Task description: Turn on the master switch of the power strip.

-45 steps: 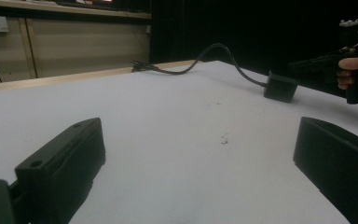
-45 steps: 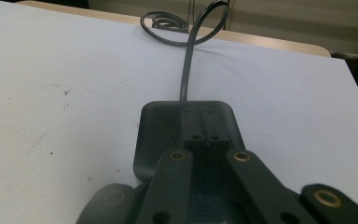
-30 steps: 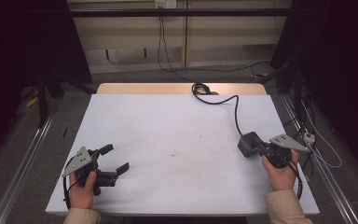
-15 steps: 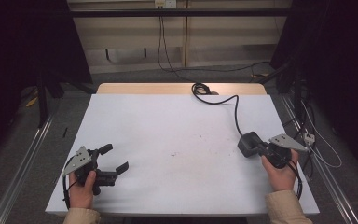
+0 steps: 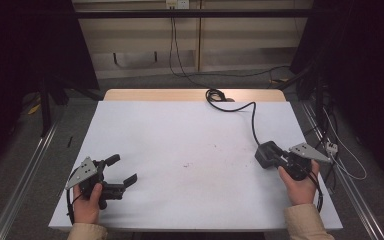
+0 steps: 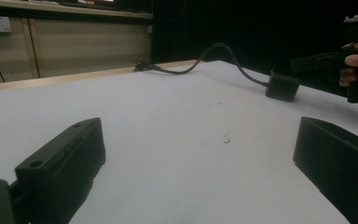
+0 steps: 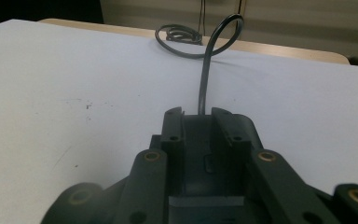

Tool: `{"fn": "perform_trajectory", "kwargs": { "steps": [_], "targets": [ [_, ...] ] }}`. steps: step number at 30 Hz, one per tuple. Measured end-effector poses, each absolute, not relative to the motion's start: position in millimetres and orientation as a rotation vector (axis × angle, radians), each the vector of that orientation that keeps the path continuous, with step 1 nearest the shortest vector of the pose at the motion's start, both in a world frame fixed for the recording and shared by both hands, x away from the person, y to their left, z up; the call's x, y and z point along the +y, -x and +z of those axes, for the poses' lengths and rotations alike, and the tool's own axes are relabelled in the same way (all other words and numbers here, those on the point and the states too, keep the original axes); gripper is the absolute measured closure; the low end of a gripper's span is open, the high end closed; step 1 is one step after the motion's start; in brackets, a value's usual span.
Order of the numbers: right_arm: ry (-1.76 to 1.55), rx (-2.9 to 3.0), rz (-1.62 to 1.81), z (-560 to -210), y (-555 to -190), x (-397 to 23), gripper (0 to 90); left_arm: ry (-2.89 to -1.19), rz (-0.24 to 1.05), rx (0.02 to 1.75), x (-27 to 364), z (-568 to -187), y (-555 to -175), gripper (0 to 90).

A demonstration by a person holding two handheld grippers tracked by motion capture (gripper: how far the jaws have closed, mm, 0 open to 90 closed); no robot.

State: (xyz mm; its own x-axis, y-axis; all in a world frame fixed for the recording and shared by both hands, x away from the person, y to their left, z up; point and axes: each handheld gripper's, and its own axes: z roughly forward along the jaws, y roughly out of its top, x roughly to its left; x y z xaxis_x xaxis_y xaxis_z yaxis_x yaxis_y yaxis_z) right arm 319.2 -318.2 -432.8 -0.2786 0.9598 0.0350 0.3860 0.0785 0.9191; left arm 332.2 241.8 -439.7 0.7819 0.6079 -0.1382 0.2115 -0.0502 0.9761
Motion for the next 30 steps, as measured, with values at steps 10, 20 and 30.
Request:
{"fn": "perform_trajectory", "kwargs": {
  "steps": [10, 20, 30],
  "targets": [
    [-1.372, 1.737, 1.191, -434, -322, -316, 55.7, -1.621, 0.365, 0.667, 242, -440, -332, 1.8],
    [-1.401, 1.731, 1.207, -433, -321, -314, 34.8, -1.621, 0.363, 0.666, 241, -439, -332, 1.8],
    [-1.379, 1.759, 1.225, -433, -317, -308, 23.8, -1.618, 0.363, 0.666, 243, -439, -332, 1.8]
  ]
}}
